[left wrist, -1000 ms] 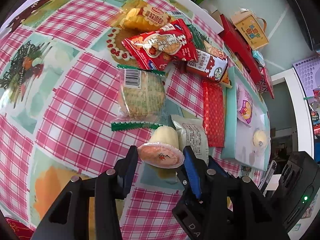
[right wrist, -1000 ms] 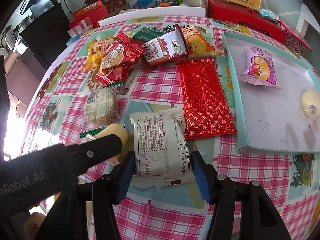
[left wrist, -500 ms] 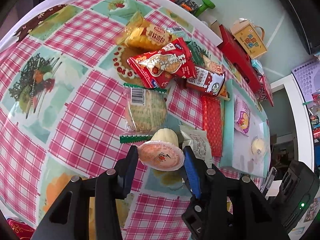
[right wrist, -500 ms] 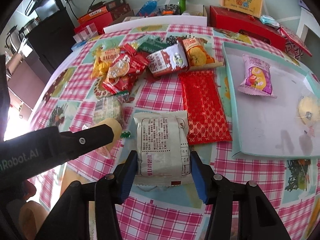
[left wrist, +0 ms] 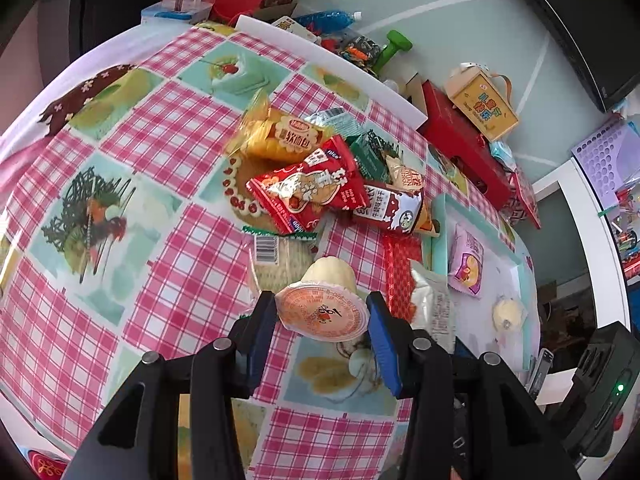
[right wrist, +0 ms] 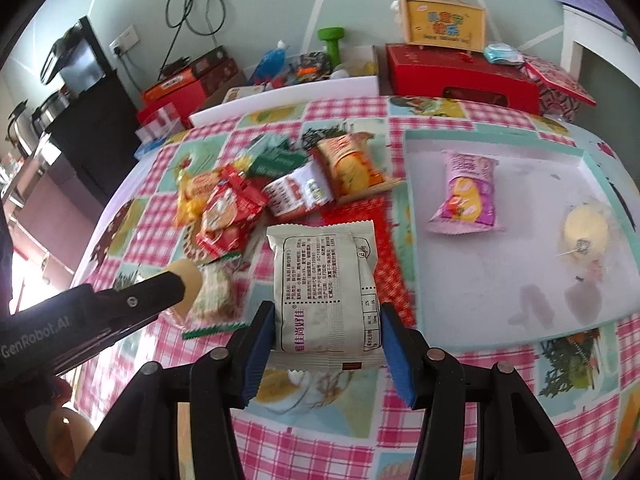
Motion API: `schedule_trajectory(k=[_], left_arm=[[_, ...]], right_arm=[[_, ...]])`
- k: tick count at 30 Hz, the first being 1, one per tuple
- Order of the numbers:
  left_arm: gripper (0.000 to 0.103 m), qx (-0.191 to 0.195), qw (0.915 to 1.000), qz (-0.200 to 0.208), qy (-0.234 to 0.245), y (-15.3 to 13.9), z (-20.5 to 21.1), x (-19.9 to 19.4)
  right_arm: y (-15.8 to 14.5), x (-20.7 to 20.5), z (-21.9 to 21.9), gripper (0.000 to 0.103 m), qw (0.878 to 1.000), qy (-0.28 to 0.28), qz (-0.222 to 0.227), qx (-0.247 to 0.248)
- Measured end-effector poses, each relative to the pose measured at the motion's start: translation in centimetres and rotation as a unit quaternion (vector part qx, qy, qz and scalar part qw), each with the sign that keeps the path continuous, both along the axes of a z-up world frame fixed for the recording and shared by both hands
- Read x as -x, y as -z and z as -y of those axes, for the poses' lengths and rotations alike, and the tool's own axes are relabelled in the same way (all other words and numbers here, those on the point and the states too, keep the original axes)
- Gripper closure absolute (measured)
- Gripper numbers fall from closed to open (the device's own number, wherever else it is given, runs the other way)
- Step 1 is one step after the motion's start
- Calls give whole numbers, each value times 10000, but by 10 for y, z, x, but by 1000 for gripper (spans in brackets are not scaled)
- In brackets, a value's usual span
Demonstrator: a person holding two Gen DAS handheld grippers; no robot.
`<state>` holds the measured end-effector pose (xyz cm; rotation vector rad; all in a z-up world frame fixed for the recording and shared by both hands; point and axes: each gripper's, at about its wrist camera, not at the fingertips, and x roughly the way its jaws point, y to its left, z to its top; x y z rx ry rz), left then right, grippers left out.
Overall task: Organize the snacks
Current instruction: 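Carry the cup with the left gripper while the right carries the paper bag to the tray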
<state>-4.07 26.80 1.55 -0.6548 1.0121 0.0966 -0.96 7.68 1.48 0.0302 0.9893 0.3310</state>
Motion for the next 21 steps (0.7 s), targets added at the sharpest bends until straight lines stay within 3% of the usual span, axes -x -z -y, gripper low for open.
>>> schedule_trajectory(k=[11,21], left_arm=[[55,-225,9990,150,348,-24,30,-33],[55,-345,9921,233,1185,-38,95,-73]], right_arm=[[-20,-29,51,48,9962,810,207,-257],[-16,-52,126,48,9823,1825,99,-420]])
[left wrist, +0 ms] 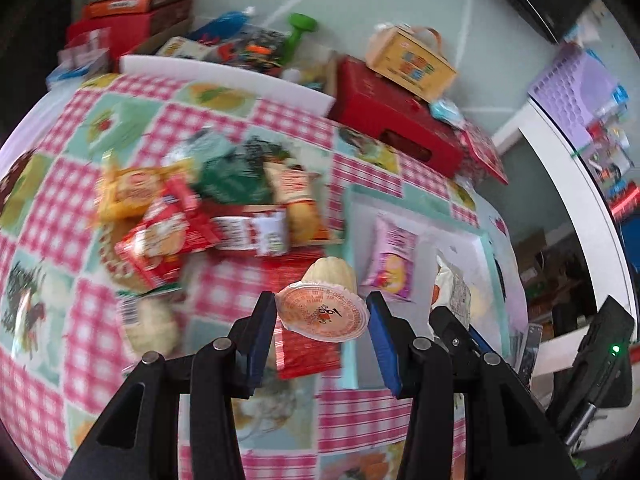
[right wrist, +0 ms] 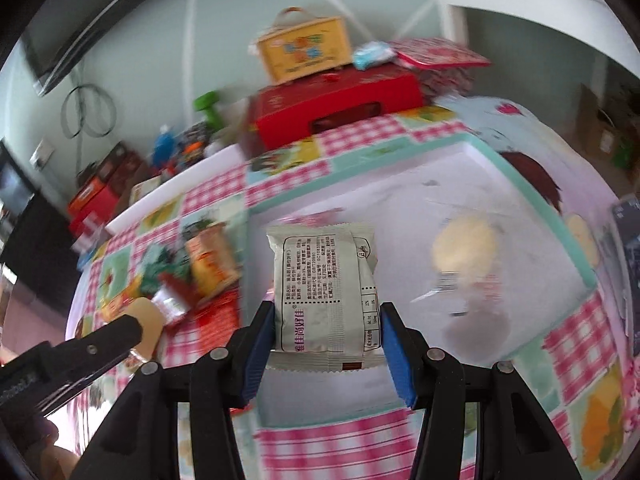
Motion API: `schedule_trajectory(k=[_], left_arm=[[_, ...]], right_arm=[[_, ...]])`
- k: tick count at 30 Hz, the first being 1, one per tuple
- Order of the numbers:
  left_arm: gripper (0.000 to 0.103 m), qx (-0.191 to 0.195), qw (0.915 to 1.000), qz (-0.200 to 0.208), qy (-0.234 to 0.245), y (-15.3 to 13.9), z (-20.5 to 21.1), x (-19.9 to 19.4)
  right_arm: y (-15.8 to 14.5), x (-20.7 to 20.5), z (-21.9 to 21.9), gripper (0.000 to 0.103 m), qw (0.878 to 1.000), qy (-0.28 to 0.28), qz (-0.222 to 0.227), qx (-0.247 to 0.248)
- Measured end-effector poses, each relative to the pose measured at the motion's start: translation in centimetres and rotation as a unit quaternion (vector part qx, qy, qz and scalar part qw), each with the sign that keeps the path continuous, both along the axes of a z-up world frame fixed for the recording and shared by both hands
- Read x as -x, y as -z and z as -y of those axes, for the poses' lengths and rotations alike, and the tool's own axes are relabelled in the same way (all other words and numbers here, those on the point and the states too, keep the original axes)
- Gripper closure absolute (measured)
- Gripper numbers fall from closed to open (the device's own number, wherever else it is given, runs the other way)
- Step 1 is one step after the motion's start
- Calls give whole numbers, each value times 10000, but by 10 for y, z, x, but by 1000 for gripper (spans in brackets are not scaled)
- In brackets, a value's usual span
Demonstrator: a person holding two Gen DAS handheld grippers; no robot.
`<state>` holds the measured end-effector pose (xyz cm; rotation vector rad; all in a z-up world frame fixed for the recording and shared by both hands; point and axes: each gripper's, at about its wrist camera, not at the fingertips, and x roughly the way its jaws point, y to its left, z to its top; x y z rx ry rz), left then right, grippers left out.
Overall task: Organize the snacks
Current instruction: 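Carry the cup with the left gripper while the right carries the paper bag to the tray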
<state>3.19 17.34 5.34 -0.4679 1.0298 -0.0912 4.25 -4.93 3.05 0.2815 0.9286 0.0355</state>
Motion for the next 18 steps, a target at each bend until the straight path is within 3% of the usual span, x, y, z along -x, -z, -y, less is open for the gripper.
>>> schedule_trajectory(k=[10,18], left_arm=[[55,49,9963,-278,808,20,65,-32],[55,-97,9922,-518,1133,42,95,-46]], right_arm=[[18,-13,44,48,9981,549,-266,-41],[23,-18,62,48,9961,819,-335,43]])
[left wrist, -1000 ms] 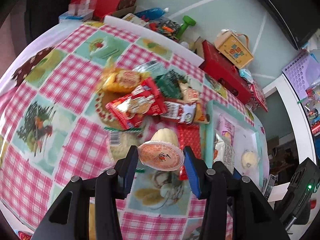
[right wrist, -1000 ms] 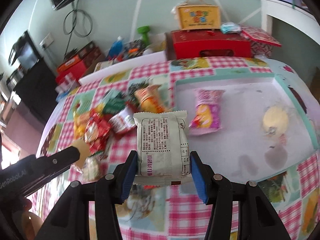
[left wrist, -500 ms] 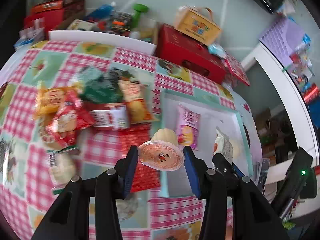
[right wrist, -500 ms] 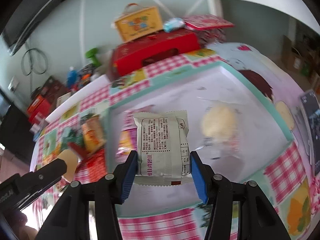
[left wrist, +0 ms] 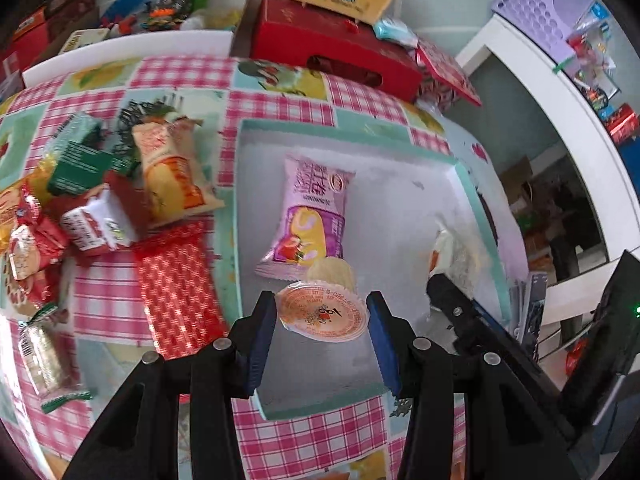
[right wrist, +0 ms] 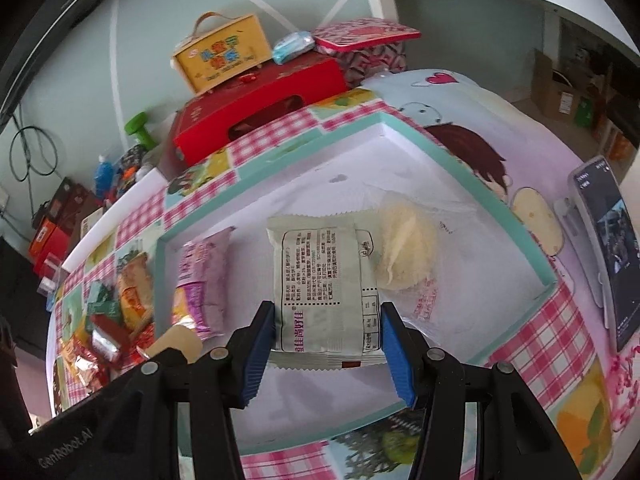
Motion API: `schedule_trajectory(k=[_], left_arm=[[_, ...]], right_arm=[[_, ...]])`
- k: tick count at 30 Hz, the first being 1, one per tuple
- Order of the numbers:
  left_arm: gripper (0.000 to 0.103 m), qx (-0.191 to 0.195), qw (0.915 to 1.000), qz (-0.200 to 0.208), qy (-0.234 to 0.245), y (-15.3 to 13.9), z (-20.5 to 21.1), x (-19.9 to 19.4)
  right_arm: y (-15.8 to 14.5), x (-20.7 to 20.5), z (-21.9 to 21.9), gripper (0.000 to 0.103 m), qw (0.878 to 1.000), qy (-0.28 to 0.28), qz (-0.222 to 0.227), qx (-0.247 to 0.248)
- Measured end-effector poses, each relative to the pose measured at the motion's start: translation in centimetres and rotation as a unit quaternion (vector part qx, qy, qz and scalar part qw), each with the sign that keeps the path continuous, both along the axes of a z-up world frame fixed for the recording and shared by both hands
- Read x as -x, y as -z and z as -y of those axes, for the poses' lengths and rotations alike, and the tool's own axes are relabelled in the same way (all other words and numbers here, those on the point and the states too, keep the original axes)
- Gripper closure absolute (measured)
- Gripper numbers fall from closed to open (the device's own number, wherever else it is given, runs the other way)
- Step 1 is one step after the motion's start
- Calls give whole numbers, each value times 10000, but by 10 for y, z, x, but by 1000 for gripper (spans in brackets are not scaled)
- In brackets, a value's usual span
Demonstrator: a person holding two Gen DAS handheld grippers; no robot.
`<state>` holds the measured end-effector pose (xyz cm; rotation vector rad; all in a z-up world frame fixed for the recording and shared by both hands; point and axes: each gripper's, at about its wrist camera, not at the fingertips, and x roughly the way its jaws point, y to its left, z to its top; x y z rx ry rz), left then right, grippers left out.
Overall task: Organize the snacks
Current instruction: 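Carry the cup with the left gripper while the right carries the paper bag to the tray, then release the cup into the tray with the left gripper while the right releases the paper bag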
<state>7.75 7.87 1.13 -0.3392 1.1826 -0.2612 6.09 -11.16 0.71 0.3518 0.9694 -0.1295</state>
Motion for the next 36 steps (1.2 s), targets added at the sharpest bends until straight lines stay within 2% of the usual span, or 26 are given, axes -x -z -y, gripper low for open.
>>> schedule_trajectory(k=[4,11,20,23,25,27,33,36], left_arm=[[55,-46,9999,-61,143,7,10,-6],[55,-143,9995,-109,262,15,24,-14],[52,-111,9998,-83,162,14,16,-11],[40,-136,9998,-26,164,9,14,-8],[35,-144,9998,-2,134,6,11,-6],[30,-181,9998,18,96,4,9,-4],[27,-277,9993,77,-224,-5,-13,2],[23,-378,9985,97,-394,-7,-22,2]], right_arm=[[4,-3,12,48,9998,180,-45,50],[6,-4,12,48,9997,186,-91,118],[9,-4,8,47,9995,118,-168,228],[7,-4,7,43,9995,88,-137,254],[6,-3,8,34,9997,65,-98,203],[6,-3,8,32,9999,52,-65,115],[3,-2,5,31,9998,14,-51,206],[1,-2,2,25,9997,-27,-13,255]])
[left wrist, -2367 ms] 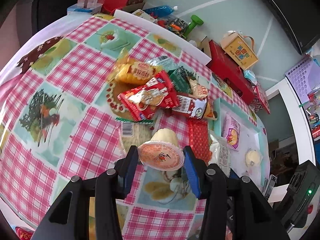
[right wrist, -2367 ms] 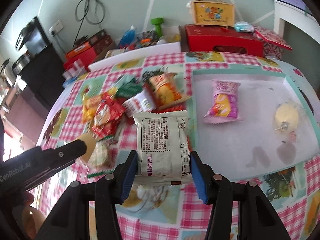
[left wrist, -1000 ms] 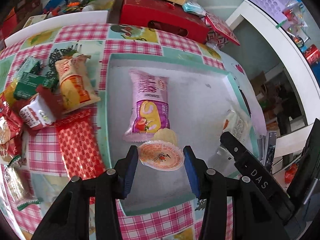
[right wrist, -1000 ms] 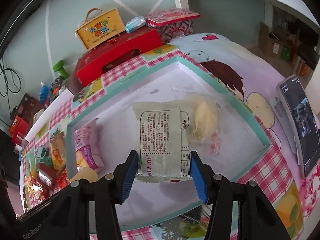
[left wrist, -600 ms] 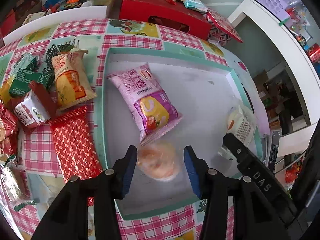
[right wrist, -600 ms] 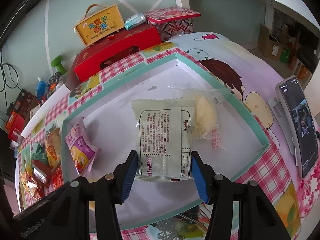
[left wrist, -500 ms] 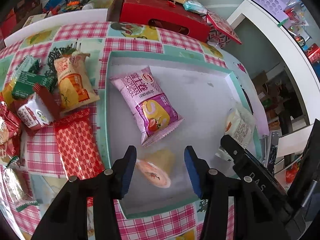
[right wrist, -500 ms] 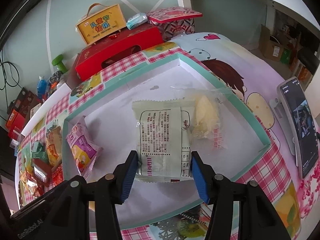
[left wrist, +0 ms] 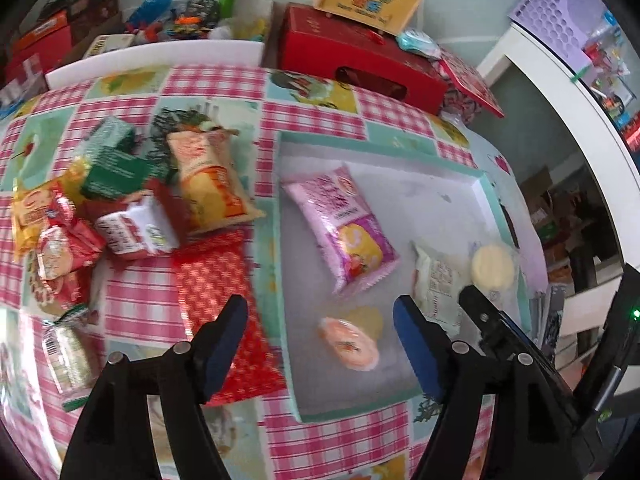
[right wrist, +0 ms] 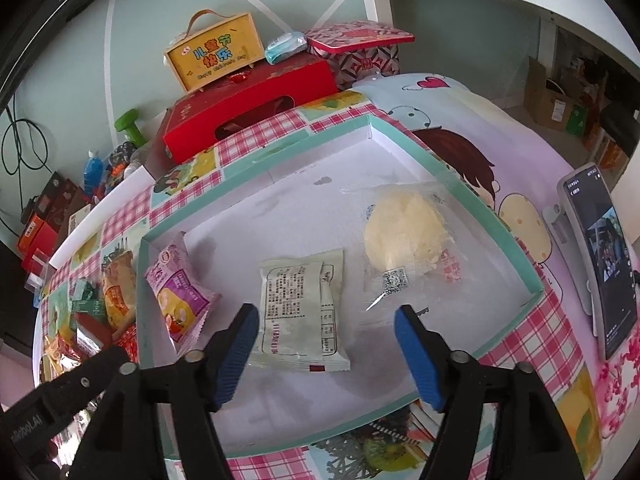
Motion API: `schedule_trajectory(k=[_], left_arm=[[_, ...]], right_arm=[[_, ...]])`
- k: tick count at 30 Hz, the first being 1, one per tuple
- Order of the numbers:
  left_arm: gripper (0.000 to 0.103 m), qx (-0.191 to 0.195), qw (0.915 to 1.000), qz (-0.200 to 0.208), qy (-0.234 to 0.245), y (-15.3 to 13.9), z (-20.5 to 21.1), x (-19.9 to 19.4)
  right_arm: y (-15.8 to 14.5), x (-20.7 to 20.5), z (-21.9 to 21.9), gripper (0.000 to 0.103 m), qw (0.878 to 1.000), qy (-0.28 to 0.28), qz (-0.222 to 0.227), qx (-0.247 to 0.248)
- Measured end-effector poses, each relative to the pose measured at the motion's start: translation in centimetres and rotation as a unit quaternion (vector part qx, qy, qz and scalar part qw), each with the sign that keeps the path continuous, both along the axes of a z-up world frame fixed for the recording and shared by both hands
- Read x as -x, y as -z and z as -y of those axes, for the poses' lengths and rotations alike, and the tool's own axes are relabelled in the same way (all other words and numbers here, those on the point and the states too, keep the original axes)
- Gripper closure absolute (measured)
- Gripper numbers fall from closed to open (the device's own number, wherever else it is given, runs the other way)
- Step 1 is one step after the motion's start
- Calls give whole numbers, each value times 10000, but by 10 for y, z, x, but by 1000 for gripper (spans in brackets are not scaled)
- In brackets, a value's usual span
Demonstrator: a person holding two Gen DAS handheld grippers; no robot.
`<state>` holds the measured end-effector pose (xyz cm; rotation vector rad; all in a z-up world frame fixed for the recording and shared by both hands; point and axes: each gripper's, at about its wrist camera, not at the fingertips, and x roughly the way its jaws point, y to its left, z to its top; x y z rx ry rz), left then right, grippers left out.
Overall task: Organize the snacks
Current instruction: 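Move both grippers back toward the snack pile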
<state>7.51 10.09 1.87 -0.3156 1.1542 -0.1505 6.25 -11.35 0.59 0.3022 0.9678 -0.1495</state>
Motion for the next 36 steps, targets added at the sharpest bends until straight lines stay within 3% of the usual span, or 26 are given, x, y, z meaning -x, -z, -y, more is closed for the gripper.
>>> schedule_trajectory(k=[5,6,8,12,25,36], left_arm=[[17,-517,9979,78,-371,-2,-15,3],[12,-663,9967,112,-451,-2,-19,4],[5,-972,9932,154,-622,-1,-27,6],[4,-1498,9850,172,-845,3,-40,9],[4,-1414,9853,85,-952,4,-60,11],[4,-1664,9798,100,-1109,-9,-101,23]], right_arm=[[-4,1,-10,20,9997,-173,91,117],[-4,1,-12,17,9996,-210,104,146],[-4,1,-17,0,9992,-299,146,211],[-7,2,-23,0,9985,-404,224,290],[-13,4,-33,0,9979,-468,262,357],[-17,11,-99,0,9913,-1248,324,268]])
